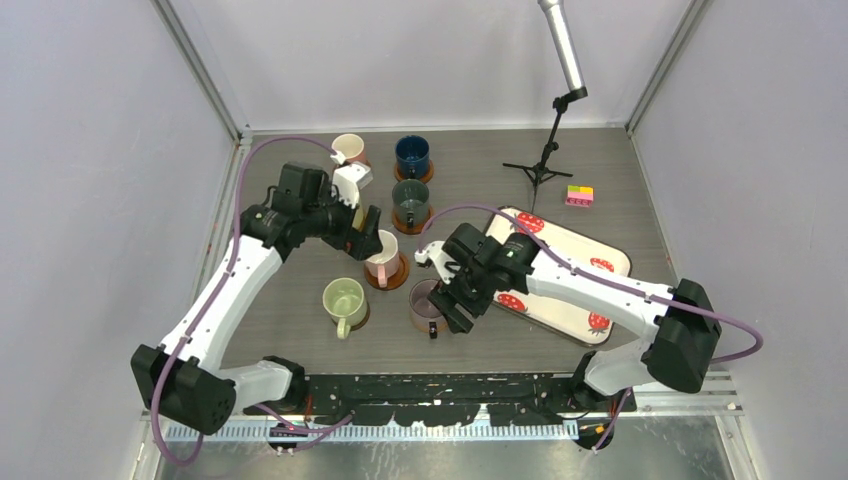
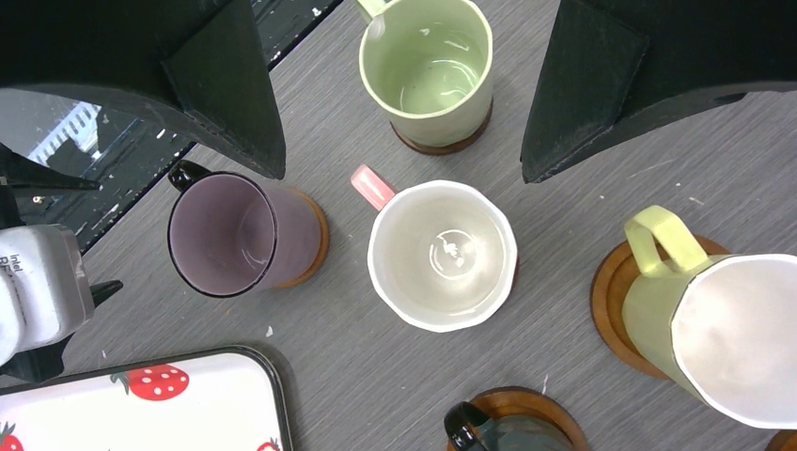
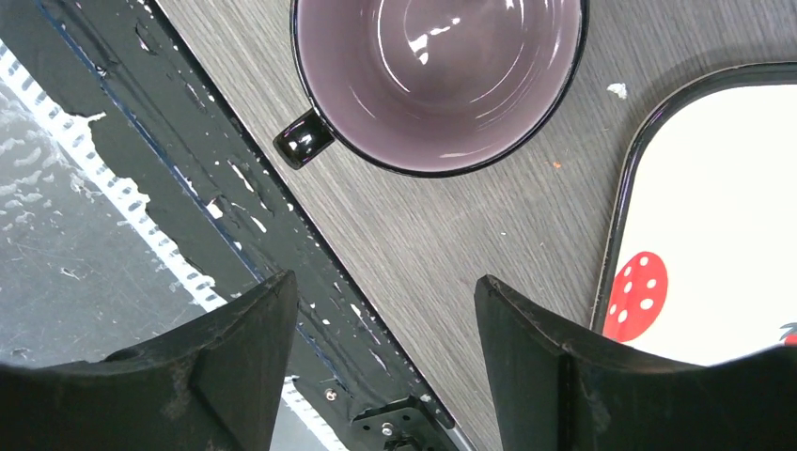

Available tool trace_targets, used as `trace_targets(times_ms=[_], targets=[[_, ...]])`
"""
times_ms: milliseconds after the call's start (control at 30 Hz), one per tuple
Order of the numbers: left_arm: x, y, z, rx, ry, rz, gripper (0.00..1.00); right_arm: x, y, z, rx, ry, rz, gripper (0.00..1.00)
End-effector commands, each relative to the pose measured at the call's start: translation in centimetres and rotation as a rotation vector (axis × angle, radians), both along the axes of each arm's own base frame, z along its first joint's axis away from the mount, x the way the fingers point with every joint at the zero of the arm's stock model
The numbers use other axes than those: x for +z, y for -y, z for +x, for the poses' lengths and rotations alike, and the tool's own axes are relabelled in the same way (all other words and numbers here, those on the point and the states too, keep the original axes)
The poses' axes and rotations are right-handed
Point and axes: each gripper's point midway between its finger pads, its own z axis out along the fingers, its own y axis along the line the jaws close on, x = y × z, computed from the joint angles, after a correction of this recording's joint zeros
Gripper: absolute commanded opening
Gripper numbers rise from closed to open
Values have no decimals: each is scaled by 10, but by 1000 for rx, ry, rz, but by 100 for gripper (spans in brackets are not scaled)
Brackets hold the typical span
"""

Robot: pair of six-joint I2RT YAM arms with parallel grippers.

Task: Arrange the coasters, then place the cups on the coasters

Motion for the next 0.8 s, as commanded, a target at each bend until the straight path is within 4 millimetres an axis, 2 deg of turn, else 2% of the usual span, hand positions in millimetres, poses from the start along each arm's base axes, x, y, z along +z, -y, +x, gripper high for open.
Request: trace_targets(times_ms=[0,133,267,433,533,600,767], targets=[[20,5,6,3,13,-68,98,11,-3,2,15,21,48,72],[22,1,8,16,1,-86,98,15,7,24,-87,-26,85,70],[23,-3,8,23,-8,-98,98,16,38,53,-141,18,28,69],[25,-8,12,33,5,-108,98,-9,88,73,-179,63,-125,68],[23,-7,14,31,7,-116,98,-28,107,81,-197,67,-176,66],[23,-6,14,27,4,-121,98,-37,112,82,-180,58,-188,63],[24,-5,15,23,4,-129,98,-55,108,76,-96,-29,-206,59]])
